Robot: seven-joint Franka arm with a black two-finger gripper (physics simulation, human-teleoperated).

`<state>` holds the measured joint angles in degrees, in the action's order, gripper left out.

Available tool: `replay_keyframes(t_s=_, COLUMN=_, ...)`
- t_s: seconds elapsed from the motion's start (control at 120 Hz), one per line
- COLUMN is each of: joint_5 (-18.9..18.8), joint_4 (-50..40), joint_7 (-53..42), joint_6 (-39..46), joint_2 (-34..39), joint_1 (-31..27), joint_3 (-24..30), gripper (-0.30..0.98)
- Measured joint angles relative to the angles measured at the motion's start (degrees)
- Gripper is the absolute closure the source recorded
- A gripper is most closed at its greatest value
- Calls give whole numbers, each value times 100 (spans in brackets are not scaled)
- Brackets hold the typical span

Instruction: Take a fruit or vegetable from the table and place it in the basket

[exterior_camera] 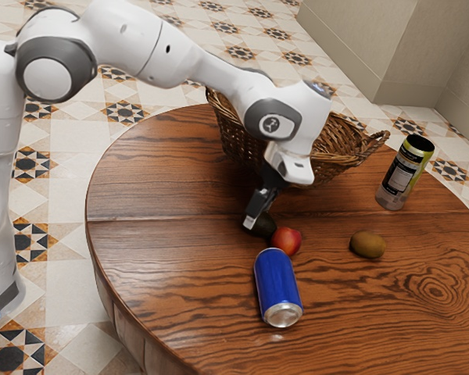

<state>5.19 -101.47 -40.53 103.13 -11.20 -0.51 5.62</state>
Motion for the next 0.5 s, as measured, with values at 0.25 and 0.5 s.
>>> replay_keyframes(t_s=0.25, joint_5=87, joint_4=-18, joint_7=-18, joint_6=78, joint_2=-98, joint_1=-24, joint_3=-10, gripper=8)
replay_keyframes(t_s=0.5, joint_5=8, joint_4=9, joint_7=17, joint_6=131, joint_2=-76, joint_1=-21, joint_3=0, gripper=46)
